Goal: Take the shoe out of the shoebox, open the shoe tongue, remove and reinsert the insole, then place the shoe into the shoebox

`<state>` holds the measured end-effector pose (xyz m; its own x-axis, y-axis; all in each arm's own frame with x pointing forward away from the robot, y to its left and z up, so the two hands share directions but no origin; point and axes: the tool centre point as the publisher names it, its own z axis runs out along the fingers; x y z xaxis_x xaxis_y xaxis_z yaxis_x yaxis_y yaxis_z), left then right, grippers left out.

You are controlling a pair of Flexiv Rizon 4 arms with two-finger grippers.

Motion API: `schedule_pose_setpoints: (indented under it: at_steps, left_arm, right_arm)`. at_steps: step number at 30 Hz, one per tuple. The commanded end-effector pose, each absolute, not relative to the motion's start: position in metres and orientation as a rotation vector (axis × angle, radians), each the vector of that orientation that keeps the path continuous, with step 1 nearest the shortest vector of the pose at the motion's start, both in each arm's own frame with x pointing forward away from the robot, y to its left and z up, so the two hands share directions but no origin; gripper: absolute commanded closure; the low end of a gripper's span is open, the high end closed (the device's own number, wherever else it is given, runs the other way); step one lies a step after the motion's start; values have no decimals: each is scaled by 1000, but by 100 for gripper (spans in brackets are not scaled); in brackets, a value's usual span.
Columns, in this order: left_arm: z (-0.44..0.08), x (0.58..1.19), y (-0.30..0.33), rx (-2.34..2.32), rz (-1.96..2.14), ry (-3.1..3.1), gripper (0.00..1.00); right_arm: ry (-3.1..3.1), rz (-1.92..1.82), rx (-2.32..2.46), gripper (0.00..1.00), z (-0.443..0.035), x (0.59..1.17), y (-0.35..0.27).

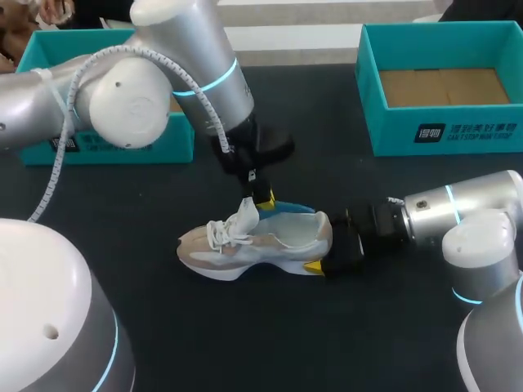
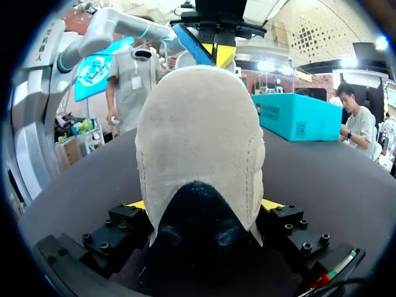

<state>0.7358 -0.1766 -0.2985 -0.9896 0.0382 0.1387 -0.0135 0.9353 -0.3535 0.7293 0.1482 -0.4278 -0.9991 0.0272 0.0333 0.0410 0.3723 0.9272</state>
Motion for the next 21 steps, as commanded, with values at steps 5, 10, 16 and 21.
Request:
schedule_pose_setpoints:
  at_steps: [5, 10, 16, 21]
  left_arm:
    - [-285, 731, -181, -6, 663, -2924, 100]
    - [-280, 726, -193, -13, 716, -2904, 100]
    - [-279, 719, -204, -53, 738, -2885, 100]
    - [-290, 717, -214, -55, 698, -2895, 100]
  right_arm:
    - [-2596, -1746, -66, 100, -435, 730, 154]
    - [-2596, -1746, -66, 100, -435, 730, 154]
    - [-2596, -1746, -66, 100, -435, 730, 154]
    - [-2596, -1746, -66, 100, -435, 730, 154]
